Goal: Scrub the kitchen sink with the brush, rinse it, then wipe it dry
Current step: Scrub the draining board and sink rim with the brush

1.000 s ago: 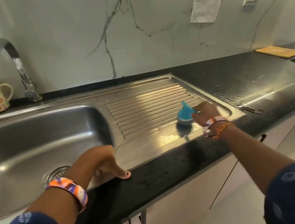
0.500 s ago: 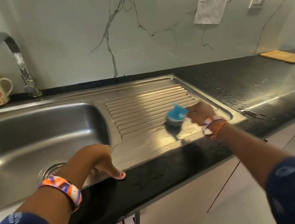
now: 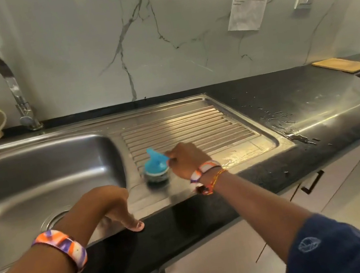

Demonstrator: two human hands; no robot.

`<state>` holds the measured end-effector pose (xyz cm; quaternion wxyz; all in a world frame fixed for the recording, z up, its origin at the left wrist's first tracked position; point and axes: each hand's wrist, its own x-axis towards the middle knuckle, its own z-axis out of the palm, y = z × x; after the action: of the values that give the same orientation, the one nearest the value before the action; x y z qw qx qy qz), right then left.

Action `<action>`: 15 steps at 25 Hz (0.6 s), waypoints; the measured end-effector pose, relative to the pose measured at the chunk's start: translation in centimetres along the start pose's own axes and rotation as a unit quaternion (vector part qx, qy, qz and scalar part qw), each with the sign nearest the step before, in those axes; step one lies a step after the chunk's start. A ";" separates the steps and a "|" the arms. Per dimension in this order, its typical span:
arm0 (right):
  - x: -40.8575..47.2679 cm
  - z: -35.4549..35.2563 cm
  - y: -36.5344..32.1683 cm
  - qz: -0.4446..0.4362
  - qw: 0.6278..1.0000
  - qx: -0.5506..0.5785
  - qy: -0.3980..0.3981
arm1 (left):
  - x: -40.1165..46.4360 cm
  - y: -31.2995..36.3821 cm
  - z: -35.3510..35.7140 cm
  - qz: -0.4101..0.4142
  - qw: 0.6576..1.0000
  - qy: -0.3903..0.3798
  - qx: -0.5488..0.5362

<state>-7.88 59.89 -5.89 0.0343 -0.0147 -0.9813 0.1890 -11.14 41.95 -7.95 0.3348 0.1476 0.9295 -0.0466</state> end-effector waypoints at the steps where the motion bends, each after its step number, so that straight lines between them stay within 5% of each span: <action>1: 0.5 -1.1 2.3 0.035 0.999 -0.002 0.001 | 0.0 0.1 0.0 -0.002 1.000 -0.005 -0.002; 4: 1.5 -5.3 10.2 0.177 0.983 -0.031 0.043 | 0.0 0.6 -0.7 -0.008 1.000 -0.024 -0.004; 7: 1.3 -7.9 14.4 0.280 0.957 -0.039 0.069 | 0.3 0.9 -1.6 -0.001 0.998 0.067 0.020; 10: -0.2 -5.3 10.6 0.184 0.980 0.054 0.051 | 1.2 -0.5 -1.9 -0.024 0.984 0.178 0.000; 15: -4.9 1.0 0.1 -0.038 0.992 0.119 -0.020 | 2.9 -0.7 -1.1 0.013 0.970 0.237 -0.042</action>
<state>-3.10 59.43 -7.18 0.0237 0.0307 -0.9521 0.3032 -14.12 42.23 -8.94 0.1115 0.1518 0.9815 0.0334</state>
